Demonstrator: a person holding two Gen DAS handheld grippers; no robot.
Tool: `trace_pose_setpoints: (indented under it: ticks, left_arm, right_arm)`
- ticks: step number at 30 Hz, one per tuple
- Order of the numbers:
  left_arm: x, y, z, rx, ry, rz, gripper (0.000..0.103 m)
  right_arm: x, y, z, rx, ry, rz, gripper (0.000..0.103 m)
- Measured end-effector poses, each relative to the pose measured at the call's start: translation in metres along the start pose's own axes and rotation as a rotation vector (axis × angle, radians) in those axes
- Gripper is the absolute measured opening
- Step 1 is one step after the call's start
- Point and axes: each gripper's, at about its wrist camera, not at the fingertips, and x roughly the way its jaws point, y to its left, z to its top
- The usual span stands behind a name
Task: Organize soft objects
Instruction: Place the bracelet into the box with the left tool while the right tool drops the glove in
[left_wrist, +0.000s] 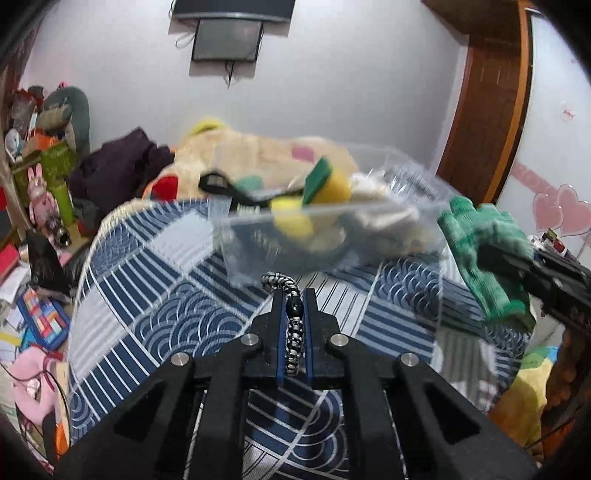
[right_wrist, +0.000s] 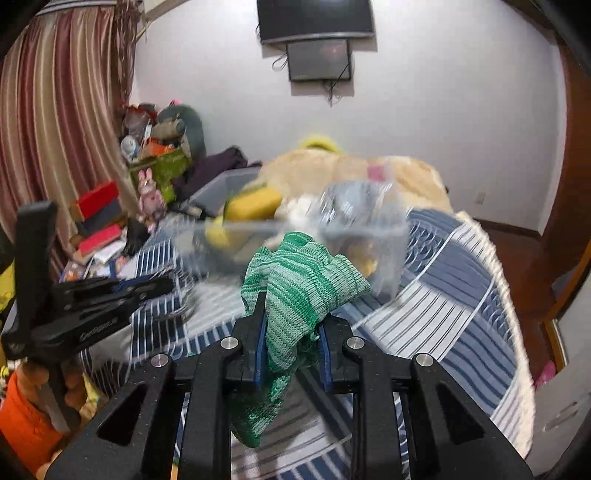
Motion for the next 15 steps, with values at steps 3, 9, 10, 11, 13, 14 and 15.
trace_pose_setpoints:
  ticks: [3, 9, 10, 11, 13, 14, 15]
  left_arm:
    - [-0.012, -0.002, 0.013, 0.019, -0.047, -0.006, 0.007]
    - [-0.031, -0.014, 0.047, 0.062, -0.154, -0.017, 0.007]
    - [-0.032, -0.017, 0.049, 0.065, -0.166, -0.016, 0.007]
    - [-0.033, -0.018, 0.055, 0.069, -0.180, -0.017, 0.007]
    - [-0.031, -0.016, 0.065, 0.069, -0.204, -0.013, 0.007]
    - [-0.029, -0.016, 0.069, 0.067, -0.211, -0.014, 0.007]
    - [-0.027, -0.014, 0.074, 0.062, -0.216, -0.016, 0.007]
  right_arm:
    - [-0.007, -0.004, 0.013, 0.008, -0.048, -0.014, 0.020]
    - [-0.009, -0.006, 0.039, 0.001, -0.117, -0.036, 0.020]
    - [-0.008, -0.005, 0.042, 0.001, -0.124, -0.036, 0.020]
    - [-0.007, -0.004, 0.045, 0.000, -0.133, -0.037, 0.020]
    - [-0.003, -0.003, 0.051, -0.004, -0.145, -0.041, 0.020]
    - [-0.001, -0.002, 0.054, -0.006, -0.147, -0.041, 0.020]
    - [0.003, -0.001, 0.057, -0.007, -0.147, -0.040, 0.020]
